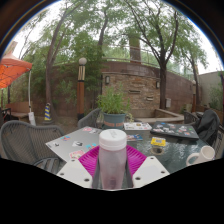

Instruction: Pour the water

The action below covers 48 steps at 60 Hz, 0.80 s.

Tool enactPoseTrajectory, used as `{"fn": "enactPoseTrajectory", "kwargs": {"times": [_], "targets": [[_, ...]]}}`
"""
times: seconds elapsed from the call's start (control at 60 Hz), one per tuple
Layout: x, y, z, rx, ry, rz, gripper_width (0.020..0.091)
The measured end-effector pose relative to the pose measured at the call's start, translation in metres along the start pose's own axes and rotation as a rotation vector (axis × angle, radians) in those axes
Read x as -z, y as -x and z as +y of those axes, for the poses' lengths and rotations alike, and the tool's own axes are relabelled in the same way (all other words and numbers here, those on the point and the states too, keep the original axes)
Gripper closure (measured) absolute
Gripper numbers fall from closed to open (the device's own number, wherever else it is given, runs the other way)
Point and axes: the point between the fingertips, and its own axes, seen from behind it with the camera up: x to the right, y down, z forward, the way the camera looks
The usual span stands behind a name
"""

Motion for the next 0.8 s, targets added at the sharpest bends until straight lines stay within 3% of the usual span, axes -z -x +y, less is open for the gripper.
{"fn": "enactPoseTrajectory", "kwargs": {"times": [0.117, 0.25, 0.4, 0.5, 0.617, 0.8], "targets": [[0.003, -0.010, -0.001, -0.008, -0.037, 0.040, 0.0747], [0.010, -0.007, -0.006, 0.009, -0.064, 0.004, 0.0793], [0.021, -0.012, -0.023, -0.084, -0.088, -0.041, 0.0792], [0.042, -0.042, -0.052, -0.383, -0.124, -0.131, 0.0793], [0.064, -0.085, -0.086, -0.955, -0.115, -0.244, 0.0794], [0.093, -0.141, -0.088, -1.719, -0.068, -0.504, 0.0795]]}}
